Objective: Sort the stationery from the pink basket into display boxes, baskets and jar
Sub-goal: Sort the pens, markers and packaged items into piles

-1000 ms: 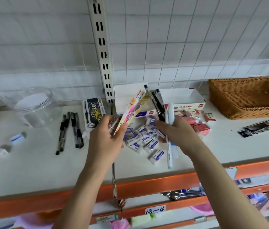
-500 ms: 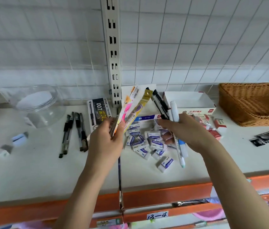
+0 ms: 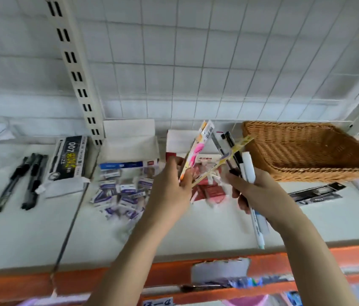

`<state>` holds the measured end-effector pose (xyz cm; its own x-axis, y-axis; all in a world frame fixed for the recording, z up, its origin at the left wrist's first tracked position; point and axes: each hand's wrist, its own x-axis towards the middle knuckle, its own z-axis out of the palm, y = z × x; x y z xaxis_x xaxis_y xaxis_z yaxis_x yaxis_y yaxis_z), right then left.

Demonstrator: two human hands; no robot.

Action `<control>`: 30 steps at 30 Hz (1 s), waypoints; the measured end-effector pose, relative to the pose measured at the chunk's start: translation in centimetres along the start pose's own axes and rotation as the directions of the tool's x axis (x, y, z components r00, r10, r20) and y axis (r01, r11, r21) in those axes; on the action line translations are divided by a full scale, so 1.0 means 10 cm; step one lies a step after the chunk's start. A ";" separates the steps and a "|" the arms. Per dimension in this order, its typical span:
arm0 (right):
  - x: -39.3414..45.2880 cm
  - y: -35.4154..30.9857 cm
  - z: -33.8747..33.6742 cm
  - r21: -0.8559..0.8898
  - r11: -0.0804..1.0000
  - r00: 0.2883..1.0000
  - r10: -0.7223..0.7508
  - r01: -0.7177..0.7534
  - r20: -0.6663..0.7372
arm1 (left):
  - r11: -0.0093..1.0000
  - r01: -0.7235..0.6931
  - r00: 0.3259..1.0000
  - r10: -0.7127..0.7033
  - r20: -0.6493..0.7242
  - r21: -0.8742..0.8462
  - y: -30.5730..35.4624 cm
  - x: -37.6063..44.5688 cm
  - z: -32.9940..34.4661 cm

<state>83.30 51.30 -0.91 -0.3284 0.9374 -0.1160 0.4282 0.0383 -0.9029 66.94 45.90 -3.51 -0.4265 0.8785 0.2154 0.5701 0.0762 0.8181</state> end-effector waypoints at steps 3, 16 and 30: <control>-0.02 0.22 -0.37 -0.008 1.000 0.999 0.018 -0.018 0.038 | 0.998 0.048 0.998 -0.046 -0.047 0.043 0.16 0.07 0.34; -0.19 0.58 -1.01 0.146 0.987 0.991 0.046 -0.065 0.126 | 0.988 0.001 0.993 -0.020 0.119 0.157 0.54 -0.37 0.49; -0.49 1.10 -1.94 0.068 0.996 0.982 0.067 -0.056 -0.176 | 0.725 -0.496 0.852 0.302 0.427 0.477 1.10 -0.49 1.39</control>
<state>105.95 53.85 -2.29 -0.1458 0.9841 -0.1017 0.3873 -0.0379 -0.9212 85.08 49.05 -3.00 0.1086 0.9733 0.2024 0.9602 -0.1554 0.2320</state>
